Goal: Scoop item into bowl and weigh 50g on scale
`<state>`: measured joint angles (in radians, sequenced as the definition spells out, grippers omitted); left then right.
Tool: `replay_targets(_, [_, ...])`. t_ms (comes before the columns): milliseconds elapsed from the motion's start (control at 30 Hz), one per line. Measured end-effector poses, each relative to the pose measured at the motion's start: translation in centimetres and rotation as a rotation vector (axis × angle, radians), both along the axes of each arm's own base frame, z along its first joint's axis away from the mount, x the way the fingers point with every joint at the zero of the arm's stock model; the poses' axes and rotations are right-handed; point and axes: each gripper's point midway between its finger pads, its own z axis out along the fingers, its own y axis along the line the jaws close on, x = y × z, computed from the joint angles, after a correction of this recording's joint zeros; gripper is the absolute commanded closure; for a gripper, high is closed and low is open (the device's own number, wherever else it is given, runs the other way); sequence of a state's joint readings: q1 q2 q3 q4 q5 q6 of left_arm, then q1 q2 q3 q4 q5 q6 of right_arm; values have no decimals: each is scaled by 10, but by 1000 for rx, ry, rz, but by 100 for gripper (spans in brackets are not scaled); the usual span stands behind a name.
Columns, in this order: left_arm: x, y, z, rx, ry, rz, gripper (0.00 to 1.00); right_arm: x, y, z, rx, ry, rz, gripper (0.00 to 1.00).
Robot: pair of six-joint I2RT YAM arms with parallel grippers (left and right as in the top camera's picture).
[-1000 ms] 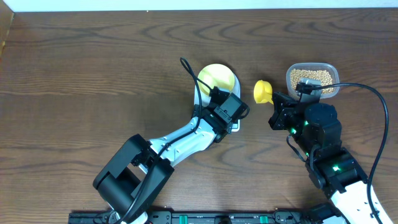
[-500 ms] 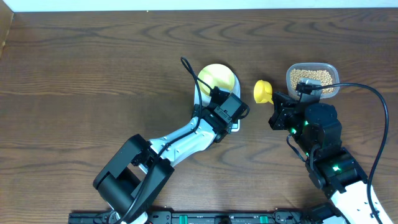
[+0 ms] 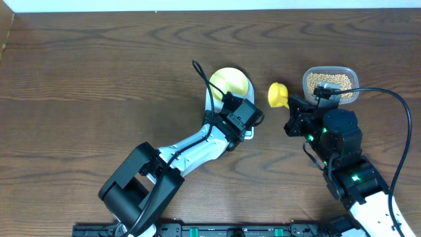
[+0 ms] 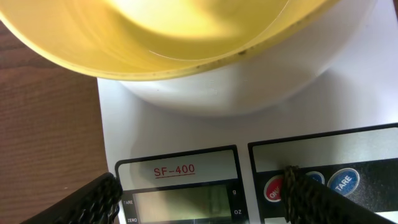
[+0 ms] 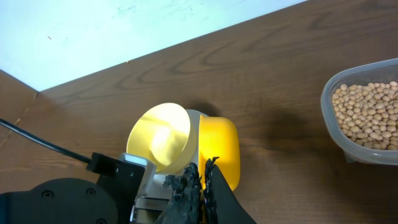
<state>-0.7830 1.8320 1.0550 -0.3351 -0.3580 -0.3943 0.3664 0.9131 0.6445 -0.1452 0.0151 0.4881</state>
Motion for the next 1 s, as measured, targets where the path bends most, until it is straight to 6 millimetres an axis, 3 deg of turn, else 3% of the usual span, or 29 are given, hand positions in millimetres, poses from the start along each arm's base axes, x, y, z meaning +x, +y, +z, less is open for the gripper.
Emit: replay_targets(1000, [2, 2, 1, 15, -16, 6, 16, 0, 0, 0, 0, 0, 0, 99])
